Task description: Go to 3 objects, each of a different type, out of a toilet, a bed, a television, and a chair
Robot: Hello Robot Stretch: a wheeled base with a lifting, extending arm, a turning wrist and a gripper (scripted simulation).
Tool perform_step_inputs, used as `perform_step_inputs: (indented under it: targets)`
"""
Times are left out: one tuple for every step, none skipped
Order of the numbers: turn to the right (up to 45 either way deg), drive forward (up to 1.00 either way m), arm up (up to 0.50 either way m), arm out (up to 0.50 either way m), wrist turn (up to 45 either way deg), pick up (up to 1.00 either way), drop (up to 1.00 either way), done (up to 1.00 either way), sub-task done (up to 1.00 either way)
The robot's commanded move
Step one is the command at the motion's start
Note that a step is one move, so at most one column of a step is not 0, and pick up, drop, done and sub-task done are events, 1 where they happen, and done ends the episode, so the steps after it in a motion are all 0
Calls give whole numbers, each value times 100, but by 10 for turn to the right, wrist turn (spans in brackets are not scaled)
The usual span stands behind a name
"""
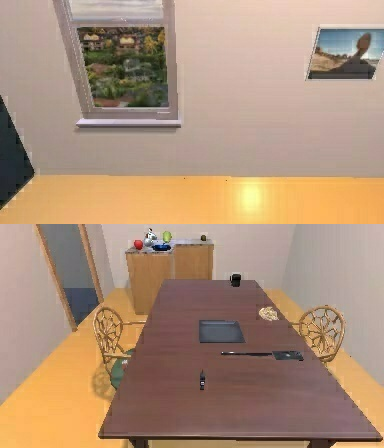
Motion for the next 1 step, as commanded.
perform_step_inputs:
  targets:
    - [30, 0, 0, 0, 0, 0, 0, 0, 0]
